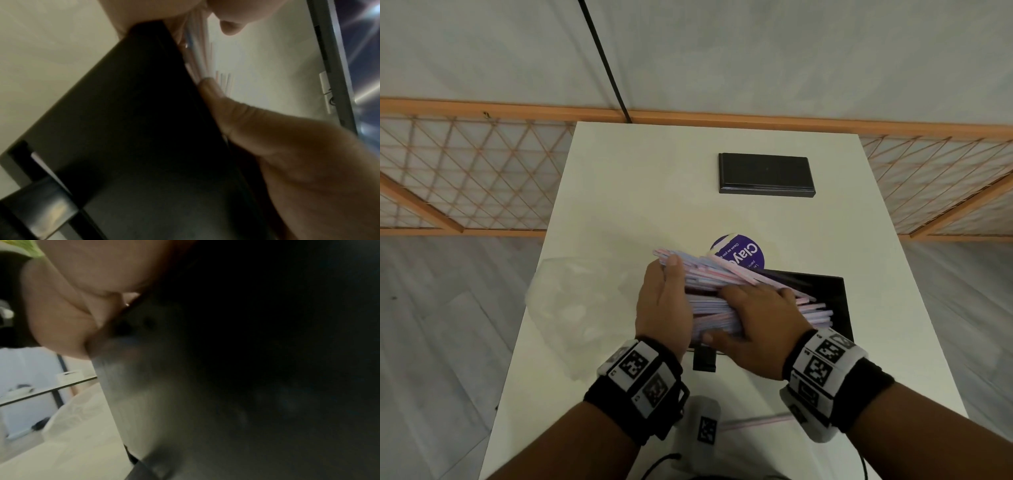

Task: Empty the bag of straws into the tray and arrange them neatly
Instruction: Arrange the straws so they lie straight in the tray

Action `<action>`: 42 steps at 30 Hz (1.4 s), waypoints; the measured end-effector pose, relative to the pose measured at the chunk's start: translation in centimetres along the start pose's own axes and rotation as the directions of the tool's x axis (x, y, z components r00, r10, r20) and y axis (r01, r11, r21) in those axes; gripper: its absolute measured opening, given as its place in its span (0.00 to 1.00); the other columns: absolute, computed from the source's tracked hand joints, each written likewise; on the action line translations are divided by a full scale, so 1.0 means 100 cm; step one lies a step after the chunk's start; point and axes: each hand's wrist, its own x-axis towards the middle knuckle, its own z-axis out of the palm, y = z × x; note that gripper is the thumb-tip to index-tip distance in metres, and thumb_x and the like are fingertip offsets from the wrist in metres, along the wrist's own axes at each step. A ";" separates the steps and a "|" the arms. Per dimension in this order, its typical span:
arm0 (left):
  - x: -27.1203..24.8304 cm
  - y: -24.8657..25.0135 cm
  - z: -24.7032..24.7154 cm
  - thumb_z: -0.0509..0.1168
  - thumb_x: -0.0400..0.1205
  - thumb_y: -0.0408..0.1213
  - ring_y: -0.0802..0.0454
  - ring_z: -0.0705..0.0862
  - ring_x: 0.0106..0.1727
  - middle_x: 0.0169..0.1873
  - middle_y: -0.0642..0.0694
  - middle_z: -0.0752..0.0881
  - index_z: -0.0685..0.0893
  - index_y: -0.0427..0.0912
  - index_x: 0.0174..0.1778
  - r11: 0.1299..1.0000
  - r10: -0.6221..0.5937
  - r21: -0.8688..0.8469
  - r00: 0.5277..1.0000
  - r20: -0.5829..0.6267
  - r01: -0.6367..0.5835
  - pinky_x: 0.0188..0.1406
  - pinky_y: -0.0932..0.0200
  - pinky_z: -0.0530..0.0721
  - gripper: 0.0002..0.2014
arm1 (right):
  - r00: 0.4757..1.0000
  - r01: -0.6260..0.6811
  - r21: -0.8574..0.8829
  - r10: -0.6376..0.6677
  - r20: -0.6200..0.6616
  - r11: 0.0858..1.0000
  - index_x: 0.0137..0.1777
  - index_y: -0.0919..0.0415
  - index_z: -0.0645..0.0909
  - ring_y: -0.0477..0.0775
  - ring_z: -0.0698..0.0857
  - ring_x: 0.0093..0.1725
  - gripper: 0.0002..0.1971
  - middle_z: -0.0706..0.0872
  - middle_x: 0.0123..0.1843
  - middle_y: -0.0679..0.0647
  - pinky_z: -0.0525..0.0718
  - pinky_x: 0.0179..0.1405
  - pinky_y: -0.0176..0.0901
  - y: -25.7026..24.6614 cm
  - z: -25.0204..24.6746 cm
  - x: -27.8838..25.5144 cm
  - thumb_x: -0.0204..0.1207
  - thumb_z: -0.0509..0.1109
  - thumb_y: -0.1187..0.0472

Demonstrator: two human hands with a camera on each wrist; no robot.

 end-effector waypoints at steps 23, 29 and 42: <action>0.001 -0.003 0.002 0.51 0.78 0.67 0.50 0.85 0.50 0.46 0.54 0.83 0.75 0.53 0.51 0.996 -0.075 0.041 0.996 0.049 0.073 0.64 0.36 0.84 0.22 | 0.975 -0.002 0.086 0.021 -0.221 0.996 0.60 0.51 0.79 0.57 0.78 0.58 0.31 0.80 0.56 0.50 0.78 0.62 0.55 0.003 0.005 -0.020 0.73 0.55 0.28; 0.000 -0.009 0.004 0.53 0.84 0.67 0.51 0.86 0.51 0.50 0.51 0.86 0.78 0.47 0.60 0.993 -0.093 0.086 0.991 0.098 0.085 0.63 0.42 0.84 0.26 | 0.988 -0.135 0.058 0.139 -0.061 0.989 0.69 0.46 0.72 0.55 0.76 0.67 0.43 0.78 0.65 0.46 0.73 0.71 0.54 0.025 0.006 -0.026 0.66 0.43 0.17; 0.005 0.000 0.001 0.53 0.93 0.50 0.55 0.84 0.46 0.46 0.54 0.83 0.77 0.47 0.61 0.990 -0.064 -0.124 0.998 -0.016 0.062 0.48 0.56 0.83 0.13 | 0.993 -0.076 0.097 0.084 -0.082 0.992 0.65 0.45 0.77 0.55 0.79 0.64 0.37 0.81 0.60 0.45 0.76 0.66 0.54 0.022 0.003 -0.021 0.67 0.48 0.22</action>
